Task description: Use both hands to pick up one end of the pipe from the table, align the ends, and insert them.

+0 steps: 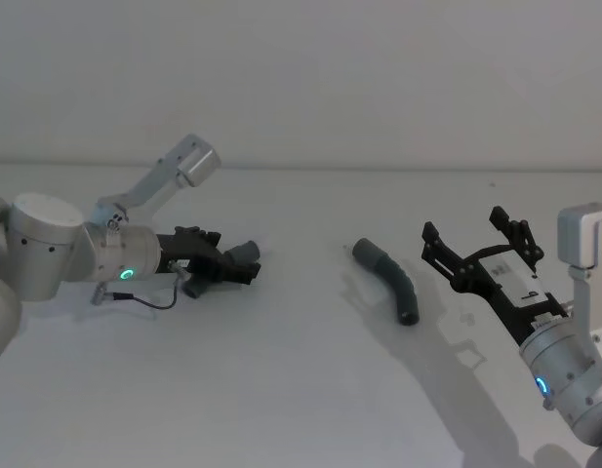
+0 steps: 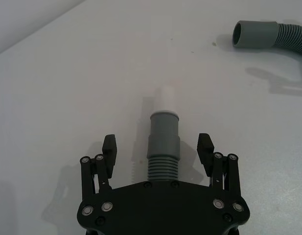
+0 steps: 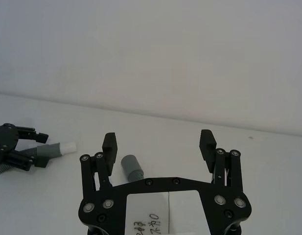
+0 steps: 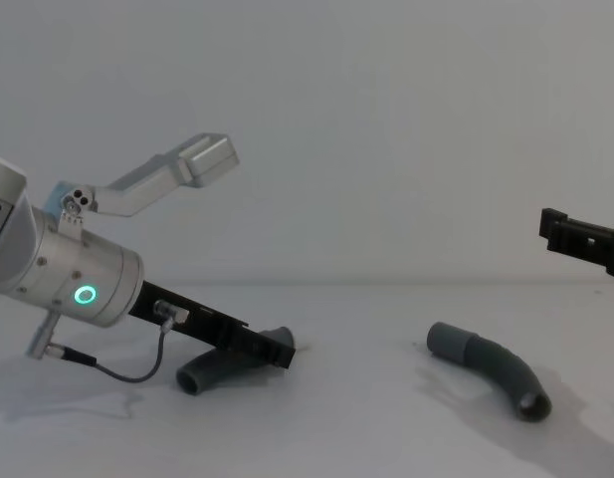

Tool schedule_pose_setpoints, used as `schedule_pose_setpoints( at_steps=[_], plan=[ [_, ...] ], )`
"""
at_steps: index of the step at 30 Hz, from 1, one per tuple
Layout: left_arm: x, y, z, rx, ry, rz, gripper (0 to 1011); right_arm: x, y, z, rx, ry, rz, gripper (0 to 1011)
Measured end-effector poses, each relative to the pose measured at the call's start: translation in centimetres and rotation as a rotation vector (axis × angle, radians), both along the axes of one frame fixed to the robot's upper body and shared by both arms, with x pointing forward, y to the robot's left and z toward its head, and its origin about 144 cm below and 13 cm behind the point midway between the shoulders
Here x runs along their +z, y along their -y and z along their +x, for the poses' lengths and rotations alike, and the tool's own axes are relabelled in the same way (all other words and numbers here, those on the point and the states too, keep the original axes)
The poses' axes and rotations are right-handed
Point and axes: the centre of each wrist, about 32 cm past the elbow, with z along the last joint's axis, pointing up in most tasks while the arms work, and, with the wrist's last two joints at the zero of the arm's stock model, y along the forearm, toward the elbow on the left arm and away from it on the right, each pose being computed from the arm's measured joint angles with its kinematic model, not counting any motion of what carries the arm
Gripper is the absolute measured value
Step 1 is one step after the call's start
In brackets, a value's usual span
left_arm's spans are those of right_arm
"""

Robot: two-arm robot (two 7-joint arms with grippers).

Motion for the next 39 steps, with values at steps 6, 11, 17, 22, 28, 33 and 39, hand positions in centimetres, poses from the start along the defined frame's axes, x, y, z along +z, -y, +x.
schedule_pose_setpoints(
  at_steps=[6, 11, 17, 22, 28, 33, 39],
  plan=[
    [-0.07, 0.16, -0.05, 0.003, -0.01, 0.0, 1001, 0.0, 0.0, 0.0, 0.0, 0.0, 0.0, 1000],
    [-0.11, 0.29, -0.07, 0.006, -0.017, -0.001, 1001, 0.0, 0.0, 0.0, 0.0, 0.0, 0.0, 1000],
    [-0.14, 0.38, -0.09, 0.008, -0.022, -0.001, 946, 0.0, 0.0, 0.0, 0.0, 0.0, 0.0, 1000],
    [-0.17, 0.4, -0.1, 0.009, -0.024, -0.001, 828, 0.0, 0.0, 0.0, 0.0, 0.0, 0.0, 1000],
    [-0.18, 0.44, -0.1, 0.01, -0.026, -0.001, 647, 0.0, 0.0, 0.0, 0.0, 0.0, 0.0, 1000],
    [-0.19, 0.46, -0.1, 0.011, -0.028, -0.001, 498, 0.0, 0.0, 0.0, 0.0, 0.0, 0.0, 1000],
    [-0.21, 0.48, -0.1, 0.011, -0.029, -0.002, 369, 0.0, 0.0, 0.0, 0.0, 0.0, 0.0, 1000]
  ],
)
